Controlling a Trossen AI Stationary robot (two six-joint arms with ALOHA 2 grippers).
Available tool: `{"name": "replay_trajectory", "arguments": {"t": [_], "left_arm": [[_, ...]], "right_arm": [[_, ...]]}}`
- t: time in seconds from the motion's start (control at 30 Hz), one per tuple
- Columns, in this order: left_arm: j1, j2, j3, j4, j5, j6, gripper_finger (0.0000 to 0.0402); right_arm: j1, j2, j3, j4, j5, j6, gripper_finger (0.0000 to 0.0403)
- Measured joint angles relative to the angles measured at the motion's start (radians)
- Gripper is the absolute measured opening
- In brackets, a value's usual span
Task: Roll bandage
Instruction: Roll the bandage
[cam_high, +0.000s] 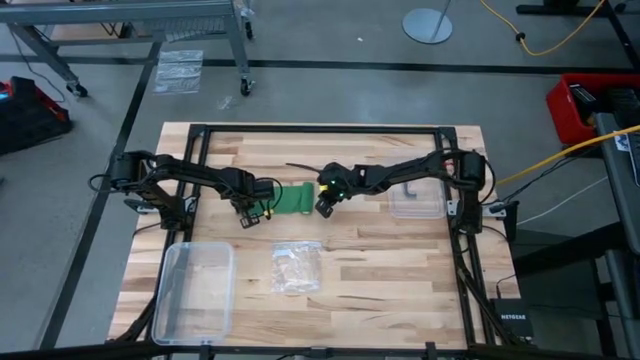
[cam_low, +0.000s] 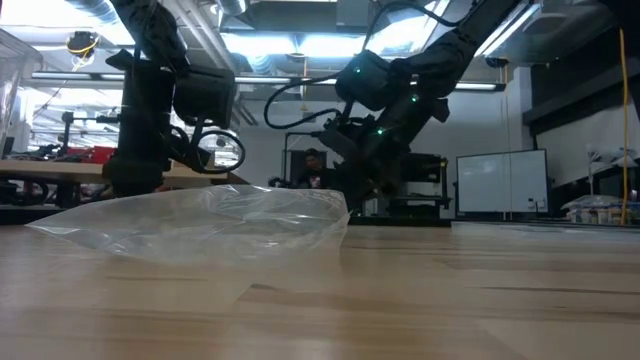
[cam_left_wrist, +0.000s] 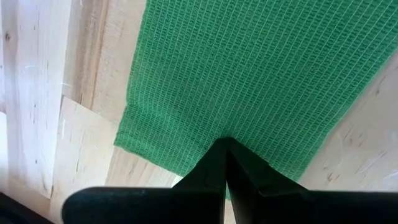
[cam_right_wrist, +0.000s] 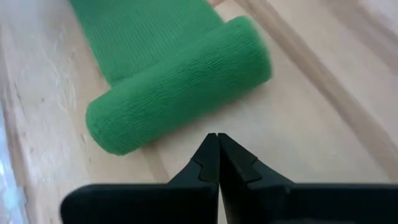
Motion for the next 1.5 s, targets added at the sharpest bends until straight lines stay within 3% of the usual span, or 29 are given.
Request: {"name": "replay_trajectory", "arguments": {"t": [0.37,0.57,0.8,0.97,1.27,1.5], "left_arm": [[0.000,0.000,0.000,0.002,0.000,-0.002,0.0000],[0.000,-0.001,0.000,0.001,0.000,-0.001,0.0000],[0.000,-0.017,0.001,0.001,-0.015,0.000,0.0000],[-0.005,-0.115,0.011,0.071,-0.015,0.009,0.0000],[-0.005,-0.274,0.011,0.183,-0.017,-0.030,0.0000],[-0.006,-0.254,0.012,0.351,0.008,-0.026,0.0000]], "right_arm": [[0.008,0.045,0.000,0.261,-0.057,0.073,0.0000],[0.005,0.043,0.058,0.365,-0.202,0.070,0.0000],[0.001,0.019,0.094,0.283,-0.228,0.036,0.0000],[-0.019,-0.018,0.093,0.194,-0.197,0.009,0.0000],[-0.042,-0.136,0.093,-0.058,-0.034,-0.095,0.0000],[-0.041,-0.156,0.093,-0.275,0.069,-0.120,0.0000]]}}
